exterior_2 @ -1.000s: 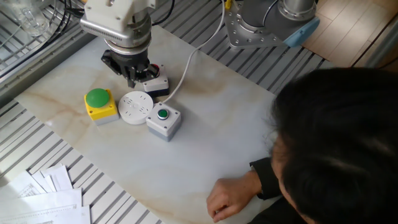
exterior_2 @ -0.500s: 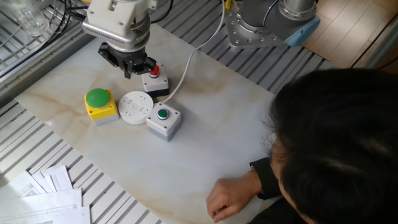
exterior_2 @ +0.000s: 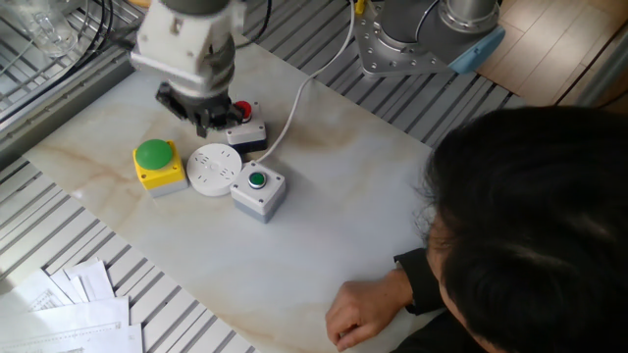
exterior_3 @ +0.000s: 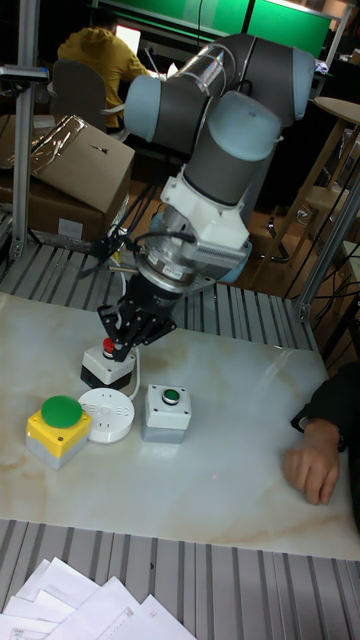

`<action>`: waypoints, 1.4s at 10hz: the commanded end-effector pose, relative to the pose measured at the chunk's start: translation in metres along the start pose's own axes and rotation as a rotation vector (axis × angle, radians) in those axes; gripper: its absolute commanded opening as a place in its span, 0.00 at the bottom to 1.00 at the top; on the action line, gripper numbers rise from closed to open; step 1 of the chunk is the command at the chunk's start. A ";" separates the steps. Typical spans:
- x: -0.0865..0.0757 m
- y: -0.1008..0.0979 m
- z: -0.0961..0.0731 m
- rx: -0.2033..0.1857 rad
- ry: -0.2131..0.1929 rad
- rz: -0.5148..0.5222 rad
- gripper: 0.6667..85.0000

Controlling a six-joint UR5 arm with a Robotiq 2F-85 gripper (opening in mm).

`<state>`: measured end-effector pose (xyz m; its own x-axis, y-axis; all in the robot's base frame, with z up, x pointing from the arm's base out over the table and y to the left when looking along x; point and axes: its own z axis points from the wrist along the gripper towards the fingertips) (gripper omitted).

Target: Turn off the power strip by pressing the button

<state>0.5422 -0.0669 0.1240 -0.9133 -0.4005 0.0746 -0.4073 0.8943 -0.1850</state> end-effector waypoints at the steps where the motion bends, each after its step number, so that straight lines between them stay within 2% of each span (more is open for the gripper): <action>1: -0.018 0.015 0.041 -0.021 -0.024 -0.020 0.00; 2: -0.021 0.012 0.049 -0.006 -0.027 -0.037 0.00; 4: -0.020 -0.012 0.056 0.092 -0.019 -0.134 0.00; 5: -0.021 -0.021 0.056 0.127 -0.019 -0.178 0.00; 7: -0.021 -0.018 0.059 0.119 -0.022 -0.189 0.00; 9: -0.017 0.000 0.070 0.073 -0.030 -0.157 0.00; 10: -0.014 0.005 0.077 0.069 -0.036 -0.148 0.00; 12: -0.007 0.004 0.084 0.102 -0.026 -0.143 0.00; 14: -0.002 0.000 0.084 0.112 -0.025 -0.156 0.00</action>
<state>0.5502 -0.0801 0.0458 -0.8369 -0.5398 0.0904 -0.5419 0.7940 -0.2756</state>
